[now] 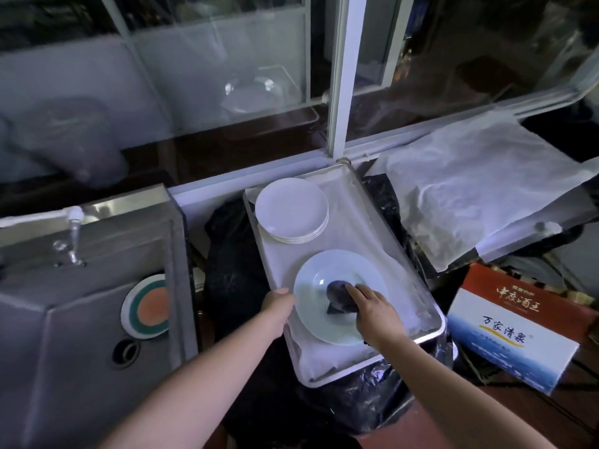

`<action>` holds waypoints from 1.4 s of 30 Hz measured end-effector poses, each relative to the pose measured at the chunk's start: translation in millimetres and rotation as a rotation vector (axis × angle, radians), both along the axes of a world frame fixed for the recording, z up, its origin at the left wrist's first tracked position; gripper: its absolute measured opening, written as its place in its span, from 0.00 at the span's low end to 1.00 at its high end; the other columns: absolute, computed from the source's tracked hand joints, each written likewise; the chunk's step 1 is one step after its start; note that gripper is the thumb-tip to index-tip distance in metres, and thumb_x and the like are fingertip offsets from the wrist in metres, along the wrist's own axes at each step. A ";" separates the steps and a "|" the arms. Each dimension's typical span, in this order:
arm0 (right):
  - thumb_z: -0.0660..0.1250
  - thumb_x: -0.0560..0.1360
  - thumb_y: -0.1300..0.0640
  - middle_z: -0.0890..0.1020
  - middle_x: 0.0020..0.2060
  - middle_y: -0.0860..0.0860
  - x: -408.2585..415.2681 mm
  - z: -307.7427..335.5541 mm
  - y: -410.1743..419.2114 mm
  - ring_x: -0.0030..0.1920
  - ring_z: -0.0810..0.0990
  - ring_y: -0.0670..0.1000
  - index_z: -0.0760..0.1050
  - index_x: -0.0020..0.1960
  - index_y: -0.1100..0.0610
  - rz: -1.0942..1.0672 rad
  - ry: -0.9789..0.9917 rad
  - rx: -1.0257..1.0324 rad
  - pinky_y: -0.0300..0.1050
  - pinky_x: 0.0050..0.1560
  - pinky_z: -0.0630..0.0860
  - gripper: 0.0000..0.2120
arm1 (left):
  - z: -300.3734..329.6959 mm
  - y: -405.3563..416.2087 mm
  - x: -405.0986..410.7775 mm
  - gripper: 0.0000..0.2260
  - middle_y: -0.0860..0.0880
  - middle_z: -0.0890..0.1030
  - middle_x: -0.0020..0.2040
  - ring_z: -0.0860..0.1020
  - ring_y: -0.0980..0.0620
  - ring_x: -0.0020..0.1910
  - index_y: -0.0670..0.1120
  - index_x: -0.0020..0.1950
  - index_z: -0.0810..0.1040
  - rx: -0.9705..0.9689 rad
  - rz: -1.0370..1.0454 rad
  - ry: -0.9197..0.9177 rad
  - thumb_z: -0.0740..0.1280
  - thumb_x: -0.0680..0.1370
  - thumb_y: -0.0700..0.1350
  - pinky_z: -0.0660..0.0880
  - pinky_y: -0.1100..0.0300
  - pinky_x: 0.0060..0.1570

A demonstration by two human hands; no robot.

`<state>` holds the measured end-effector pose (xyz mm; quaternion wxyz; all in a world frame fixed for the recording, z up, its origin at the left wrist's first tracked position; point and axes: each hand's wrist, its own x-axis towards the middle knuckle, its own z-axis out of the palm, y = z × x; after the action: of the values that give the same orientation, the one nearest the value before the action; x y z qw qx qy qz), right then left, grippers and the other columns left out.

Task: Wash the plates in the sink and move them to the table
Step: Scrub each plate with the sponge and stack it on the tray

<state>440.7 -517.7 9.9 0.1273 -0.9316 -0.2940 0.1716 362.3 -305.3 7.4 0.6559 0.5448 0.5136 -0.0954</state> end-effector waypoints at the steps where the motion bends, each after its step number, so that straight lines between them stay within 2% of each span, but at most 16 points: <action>1: 0.62 0.74 0.66 0.74 0.70 0.51 -1.8 4.1 7.9 0.64 0.75 0.62 0.68 0.76 0.52 -0.005 0.001 0.007 0.53 0.56 0.77 0.31 | 5.1 8.4 -6.9 0.11 0.47 0.80 0.45 0.77 0.50 0.42 0.52 0.51 0.77 -0.017 0.004 -0.010 0.64 0.79 0.36 0.73 0.57 0.43; 4: 0.60 0.75 0.66 0.73 0.70 0.49 -13.3 17.6 34.3 0.63 0.74 0.59 0.65 0.78 0.49 -0.003 -0.002 0.018 0.50 0.50 0.77 0.32 | 9.7 40.7 -32.0 0.16 0.45 0.82 0.57 0.80 0.46 0.55 0.49 0.66 0.77 -0.026 -0.011 -0.030 0.65 0.80 0.37 0.74 0.52 0.56; 7: 0.59 0.74 0.66 0.73 0.69 0.47 -33.9 24.0 67.7 0.62 0.74 0.57 0.64 0.78 0.47 0.010 -0.011 0.037 0.47 0.48 0.75 0.33 | 12.8 80.0 -67.3 0.17 0.45 0.81 0.62 0.80 0.46 0.58 0.48 0.69 0.76 0.021 -0.053 -0.036 0.66 0.81 0.38 0.75 0.53 0.56; 10: 0.60 0.73 0.66 0.73 0.69 0.47 -64.6 23.9 112.9 0.63 0.75 0.56 0.65 0.77 0.46 0.018 0.001 0.082 0.49 0.56 0.77 0.34 | 12.7 122.2 -113.0 0.16 0.46 0.81 0.61 0.81 0.48 0.57 0.49 0.68 0.77 0.054 -0.096 -0.036 0.66 0.81 0.39 0.76 0.53 0.55; 13: 0.62 0.72 0.67 0.74 0.70 0.48 -111.1 29.4 168.5 0.63 0.77 0.58 0.65 0.77 0.48 0.027 0.031 0.130 0.48 0.59 0.76 0.36 | 9.3 172.1 -172.3 0.13 0.46 0.83 0.57 0.83 0.47 0.54 0.50 0.64 0.78 0.103 -0.181 0.002 0.65 0.81 0.41 0.74 0.55 0.50; 15: 0.62 0.73 0.67 0.72 0.72 0.48 -149.6 31.1 209.1 0.65 0.76 0.57 0.65 0.78 0.50 0.010 0.052 0.135 0.45 0.60 0.73 0.35 | 7.0 209.9 -219.4 0.09 0.46 0.84 0.52 0.83 0.47 0.47 0.51 0.58 0.80 0.160 -0.208 0.027 0.64 0.81 0.40 0.73 0.55 0.47; 20: 0.62 0.74 0.65 0.73 0.71 0.51 -240.1 27.9 303.4 0.64 0.77 0.56 0.67 0.77 0.49 0.055 0.169 0.174 0.48 0.61 0.75 0.32 | 0.2 291.3 -331.6 0.09 0.49 0.82 0.41 0.79 0.51 0.35 0.51 0.51 0.81 0.260 -0.121 0.081 0.64 0.80 0.39 0.70 0.63 0.34; 23: 0.60 0.76 0.64 0.74 0.69 0.51 -278.2 25.1 348.8 0.62 0.77 0.56 0.66 0.77 0.47 0.120 0.246 0.145 0.48 0.56 0.77 0.31 | -4.5 325.6 -375.5 0.10 0.47 0.82 0.39 0.78 0.48 0.37 0.48 0.49 0.82 0.274 -0.052 0.097 0.64 0.79 0.36 0.71 0.61 0.36; 26: 0.58 0.76 0.65 0.77 0.65 0.51 -302.0 16.5 378.8 0.56 0.79 0.54 0.65 0.77 0.44 0.167 0.336 0.117 0.44 0.46 0.77 0.32 | -8.2 349.8 -398.7 0.12 0.45 0.81 0.39 0.77 0.47 0.37 0.52 0.41 0.79 0.306 -0.015 0.117 0.64 0.80 0.37 0.67 0.61 0.32; 29: 0.58 0.74 0.66 0.79 0.62 0.52 -310.7 3.5 399.0 0.51 0.79 0.54 0.65 0.76 0.43 0.194 0.380 0.080 0.45 0.42 0.76 0.33 | -12.8 364.0 -409.7 0.11 0.46 0.82 0.39 0.79 0.48 0.39 0.52 0.41 0.80 0.308 -0.022 0.143 0.65 0.80 0.40 0.68 0.61 0.34; 31: 0.57 0.74 0.67 0.80 0.60 0.53 -311.4 -5.5 414.5 0.47 0.77 0.53 0.66 0.76 0.44 0.210 0.382 0.057 0.43 0.39 0.73 0.33 | -13.6 371.6 -415.4 0.08 0.46 0.82 0.39 0.79 0.48 0.39 0.50 0.48 0.83 0.317 -0.028 0.161 0.65 0.80 0.41 0.67 0.63 0.31; 33: 0.57 0.75 0.67 0.80 0.59 0.53 -310.9 -13.3 432.0 0.46 0.77 0.53 0.66 0.76 0.44 0.229 0.403 0.049 0.43 0.37 0.73 0.33 | -13.7 380.5 -420.6 0.09 0.47 0.82 0.40 0.78 0.51 0.36 0.47 0.57 0.84 0.329 -0.012 0.163 0.65 0.81 0.41 0.66 0.65 0.27; 35: 0.57 0.75 0.67 0.79 0.60 0.54 -313.0 -19.4 447.6 0.47 0.78 0.54 0.64 0.77 0.46 0.236 0.427 0.039 0.45 0.38 0.75 0.33 | -11.0 392.6 -424.2 0.11 0.46 0.82 0.45 0.78 0.52 0.38 0.45 0.60 0.83 0.336 -0.027 0.160 0.64 0.81 0.40 0.68 0.67 0.27; 37: 0.57 0.76 0.67 0.79 0.62 0.55 -317.4 -25.5 460.6 0.50 0.79 0.55 0.63 0.78 0.48 0.222 0.455 0.025 0.46 0.40 0.75 0.32 | -11.1 405.9 -428.3 0.08 0.44 0.83 0.48 0.79 0.50 0.41 0.46 0.57 0.82 0.316 -0.023 0.172 0.64 0.81 0.40 0.68 0.67 0.28; 39: 0.58 0.77 0.67 0.78 0.62 0.54 -320.3 -30.9 473.7 0.50 0.79 0.54 0.63 0.78 0.48 0.206 0.481 0.002 0.46 0.39 0.74 0.31 | -17.8 421.5 -431.6 0.06 0.40 0.85 0.49 0.79 0.48 0.42 0.50 0.49 0.82 0.299 -0.001 0.196 0.66 0.80 0.40 0.68 0.64 0.31; 42: 0.57 0.77 0.65 0.78 0.62 0.53 -321.6 -42.5 495.5 0.49 0.78 0.52 0.63 0.77 0.47 0.167 0.500 -0.015 0.44 0.39 0.74 0.30 | -42.1 452.9 -434.0 0.07 0.40 0.85 0.47 0.80 0.48 0.41 0.50 0.43 0.80 0.286 -0.016 0.219 0.66 0.79 0.41 0.68 0.61 0.35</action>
<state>119.1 -22.2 -32.6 0.1744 -0.8336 -0.3280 0.4088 -71.7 147.6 -34.6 0.5111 0.6229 0.5860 -0.0857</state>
